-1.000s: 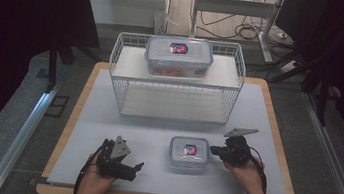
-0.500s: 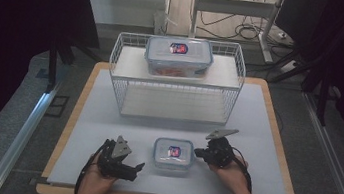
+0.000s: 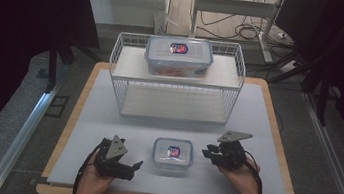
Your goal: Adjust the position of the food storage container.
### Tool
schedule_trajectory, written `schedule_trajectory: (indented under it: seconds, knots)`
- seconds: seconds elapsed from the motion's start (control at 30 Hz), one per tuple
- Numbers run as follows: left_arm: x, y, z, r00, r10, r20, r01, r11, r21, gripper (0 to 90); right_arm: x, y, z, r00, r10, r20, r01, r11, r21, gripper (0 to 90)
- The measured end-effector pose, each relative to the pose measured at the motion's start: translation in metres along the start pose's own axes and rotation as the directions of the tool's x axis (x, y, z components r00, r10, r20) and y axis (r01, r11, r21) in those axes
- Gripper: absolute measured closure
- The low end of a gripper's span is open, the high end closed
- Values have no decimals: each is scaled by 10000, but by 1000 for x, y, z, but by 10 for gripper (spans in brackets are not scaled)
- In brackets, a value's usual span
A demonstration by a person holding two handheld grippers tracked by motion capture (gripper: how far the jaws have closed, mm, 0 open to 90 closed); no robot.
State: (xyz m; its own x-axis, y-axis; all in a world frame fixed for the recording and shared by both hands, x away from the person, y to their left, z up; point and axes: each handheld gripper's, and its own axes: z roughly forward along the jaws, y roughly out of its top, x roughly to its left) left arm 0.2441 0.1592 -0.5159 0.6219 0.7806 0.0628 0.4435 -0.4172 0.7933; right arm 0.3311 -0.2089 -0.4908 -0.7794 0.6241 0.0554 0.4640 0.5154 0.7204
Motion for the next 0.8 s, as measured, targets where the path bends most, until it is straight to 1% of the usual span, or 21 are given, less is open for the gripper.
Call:
schedule_trajectory:
  seconds: [0.1,0.23,0.3,0.47,0.5,0.53,0.63,0.8]
  knots:
    - [1,-1,-1,9999,-88,62,88,9999,-67,52,2,-3,-5,9999,-118,123,120,9998,-166,524]
    - [2,-2,-1,10000,-71,56,72,9999,-109,41,5,-6,-8,9994,-193,302,202,9993,-308,392]
    - [2,-2,-1,9999,-119,114,121,9997,-199,39,6,-8,-9,9993,-263,276,274,9988,-395,324]
    - [2,-3,0,10000,-69,58,70,9999,-156,33,4,-14,-10,9992,-402,54,405,9975,-573,190]
    - [2,-3,0,10000,-55,46,56,9999,-141,33,4,-15,-10,9992,-406,67,409,9974,-588,175]
    - [2,-3,1,10000,-41,28,41,9999,-124,32,3,-17,-10,9989,-464,95,468,9975,-525,140]
    - [2,-3,2,10000,58,-77,-57,10000,55,29,0,-20,-9,9989,-452,90,455,9980,-440,127]
    - [1,-2,3,10000,59,-63,-57,9997,239,29,-4,-23,-7,9991,-413,106,415,9989,-207,111]
